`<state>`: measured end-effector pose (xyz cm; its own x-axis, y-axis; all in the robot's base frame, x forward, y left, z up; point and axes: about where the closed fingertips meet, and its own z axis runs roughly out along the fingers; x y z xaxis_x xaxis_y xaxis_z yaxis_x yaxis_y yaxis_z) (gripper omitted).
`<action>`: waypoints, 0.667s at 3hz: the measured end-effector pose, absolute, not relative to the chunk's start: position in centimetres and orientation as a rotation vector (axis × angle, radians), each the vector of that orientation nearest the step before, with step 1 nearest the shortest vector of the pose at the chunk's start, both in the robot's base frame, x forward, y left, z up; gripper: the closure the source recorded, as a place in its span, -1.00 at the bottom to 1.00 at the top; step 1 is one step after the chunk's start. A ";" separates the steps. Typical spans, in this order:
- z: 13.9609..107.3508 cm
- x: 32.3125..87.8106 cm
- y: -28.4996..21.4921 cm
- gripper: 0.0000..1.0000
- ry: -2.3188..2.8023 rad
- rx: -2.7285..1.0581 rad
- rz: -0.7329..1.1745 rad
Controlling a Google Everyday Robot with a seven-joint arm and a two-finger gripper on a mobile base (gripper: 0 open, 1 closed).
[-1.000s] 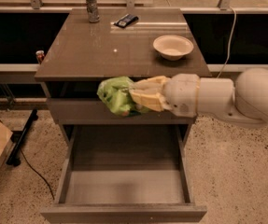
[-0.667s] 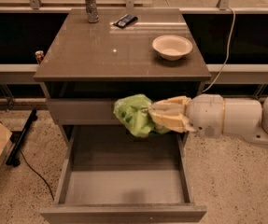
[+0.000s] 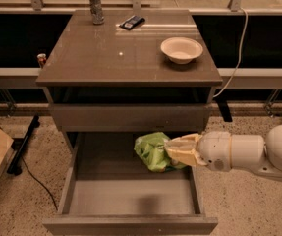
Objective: Place green rice chip bag into middle drawer
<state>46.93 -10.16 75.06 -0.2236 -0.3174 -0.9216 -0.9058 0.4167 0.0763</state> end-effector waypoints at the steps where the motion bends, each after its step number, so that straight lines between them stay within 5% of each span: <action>1: 68.2 48.6 -8.5 1.00 1.839 -1.038 0.875; 2: 68.2 48.6 -8.5 1.00 1.839 -1.038 0.875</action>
Offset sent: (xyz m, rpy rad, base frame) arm 0.0134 0.0120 -0.0580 -0.0012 0.0838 -0.0032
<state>48.59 -8.52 68.15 -0.3139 -0.3158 -0.8954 -0.8939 0.4162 0.1666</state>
